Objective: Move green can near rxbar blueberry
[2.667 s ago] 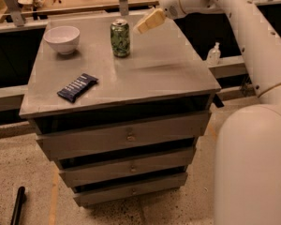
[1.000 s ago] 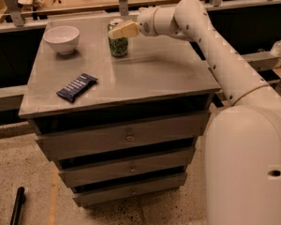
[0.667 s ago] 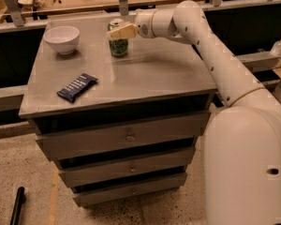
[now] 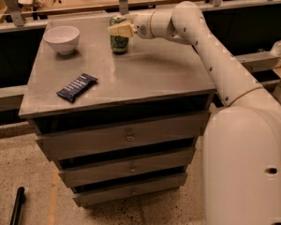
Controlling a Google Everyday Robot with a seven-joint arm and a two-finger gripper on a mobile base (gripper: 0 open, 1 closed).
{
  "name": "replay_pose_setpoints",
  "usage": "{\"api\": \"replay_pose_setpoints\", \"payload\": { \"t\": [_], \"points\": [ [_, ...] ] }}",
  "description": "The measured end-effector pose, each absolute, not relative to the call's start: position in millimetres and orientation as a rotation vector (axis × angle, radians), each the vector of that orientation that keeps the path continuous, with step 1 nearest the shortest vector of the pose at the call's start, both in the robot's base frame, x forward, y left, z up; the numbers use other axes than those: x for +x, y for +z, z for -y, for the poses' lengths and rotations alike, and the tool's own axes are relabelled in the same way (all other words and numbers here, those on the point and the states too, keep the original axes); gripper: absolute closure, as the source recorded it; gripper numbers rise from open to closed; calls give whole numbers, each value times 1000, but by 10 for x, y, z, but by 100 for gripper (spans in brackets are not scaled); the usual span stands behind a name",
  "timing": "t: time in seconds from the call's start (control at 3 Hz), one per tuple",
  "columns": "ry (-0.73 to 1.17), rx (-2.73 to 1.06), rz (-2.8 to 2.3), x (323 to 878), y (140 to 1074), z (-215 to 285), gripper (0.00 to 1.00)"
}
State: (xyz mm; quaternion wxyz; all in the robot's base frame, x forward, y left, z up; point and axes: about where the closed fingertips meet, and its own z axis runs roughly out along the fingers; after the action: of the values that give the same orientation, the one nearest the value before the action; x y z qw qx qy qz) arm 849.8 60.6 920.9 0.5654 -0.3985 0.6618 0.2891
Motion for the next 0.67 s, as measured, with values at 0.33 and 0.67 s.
{"api": "replay_pose_setpoints", "payload": {
  "t": [0.33,0.67],
  "points": [
    [684,-940,-1556,8496,9194,-641,64],
    [793,-910,-1511,8461,9229,-765,88]
  ]
}}
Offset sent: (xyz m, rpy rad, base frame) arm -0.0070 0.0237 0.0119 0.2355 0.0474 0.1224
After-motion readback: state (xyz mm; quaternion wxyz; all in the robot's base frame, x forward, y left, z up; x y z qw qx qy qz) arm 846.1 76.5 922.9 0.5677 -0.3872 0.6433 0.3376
